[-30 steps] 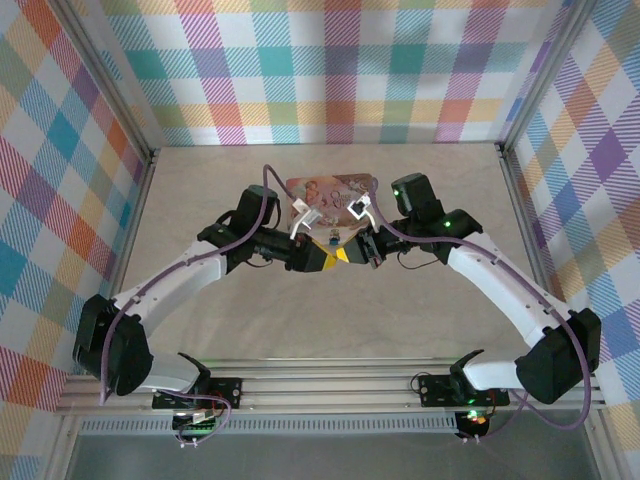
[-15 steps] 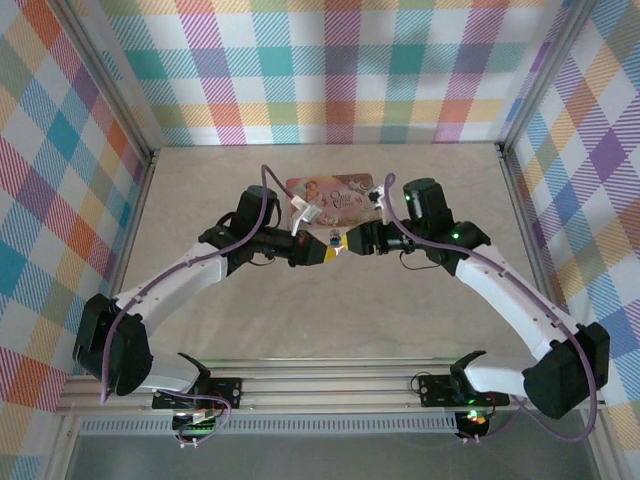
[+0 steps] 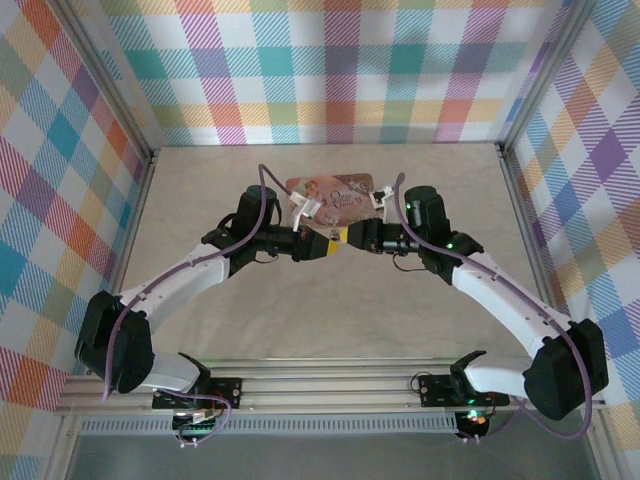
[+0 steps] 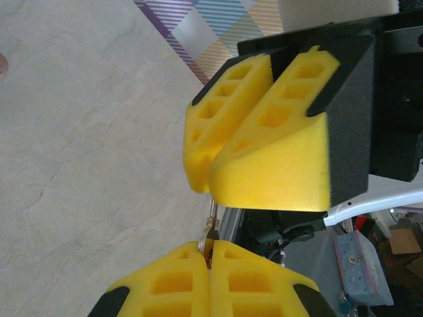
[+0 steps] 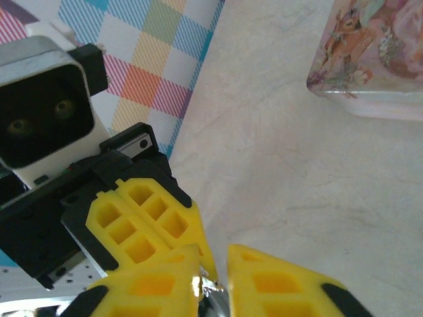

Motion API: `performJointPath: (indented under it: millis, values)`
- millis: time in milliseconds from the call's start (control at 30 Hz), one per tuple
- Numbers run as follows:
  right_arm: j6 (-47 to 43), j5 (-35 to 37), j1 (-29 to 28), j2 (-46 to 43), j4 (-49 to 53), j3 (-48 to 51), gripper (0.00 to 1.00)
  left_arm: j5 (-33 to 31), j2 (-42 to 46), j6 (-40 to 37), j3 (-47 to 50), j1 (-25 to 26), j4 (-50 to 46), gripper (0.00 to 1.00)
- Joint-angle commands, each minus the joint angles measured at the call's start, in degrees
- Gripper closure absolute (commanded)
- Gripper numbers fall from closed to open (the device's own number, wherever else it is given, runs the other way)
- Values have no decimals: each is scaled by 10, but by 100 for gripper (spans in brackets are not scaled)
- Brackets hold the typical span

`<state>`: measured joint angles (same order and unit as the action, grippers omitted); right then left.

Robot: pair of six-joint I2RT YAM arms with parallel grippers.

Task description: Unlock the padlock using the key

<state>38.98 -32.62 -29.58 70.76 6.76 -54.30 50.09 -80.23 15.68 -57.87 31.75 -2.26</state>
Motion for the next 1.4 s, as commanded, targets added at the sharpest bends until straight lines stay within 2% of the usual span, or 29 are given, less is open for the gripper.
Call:
performJointPath:
  millis: [0,67,200,233,333,367,400,533,800,1367]
  values:
    - [23,-24,-1,14,-30,4,90,-7,-3,7,11,-4,25,100]
    - [26,-30,-1,17,-39,8,99,-10,-4,11,12,-4,27,100]
    - [24,-33,-1,15,-53,15,100,-17,-7,17,11,-4,31,100]
    - [21,-29,-1,14,-51,15,100,-21,-5,18,10,-4,30,95]
    - [10,-6,-1,10,-18,6,100,-46,3,15,12,-5,19,61]
    - [5,6,-1,10,4,-2,100,-62,9,12,14,-6,14,54]
    - [-1,16,-1,11,24,-9,100,-72,15,11,17,-8,13,51]
    - [-14,23,-1,20,72,-33,100,-91,29,-8,25,-9,5,50]
    - [-16,18,-1,33,88,-46,100,-66,10,-29,20,8,-6,60]
    - [0,28,-3,41,107,-58,100,-116,9,-95,2,47,-41,55]
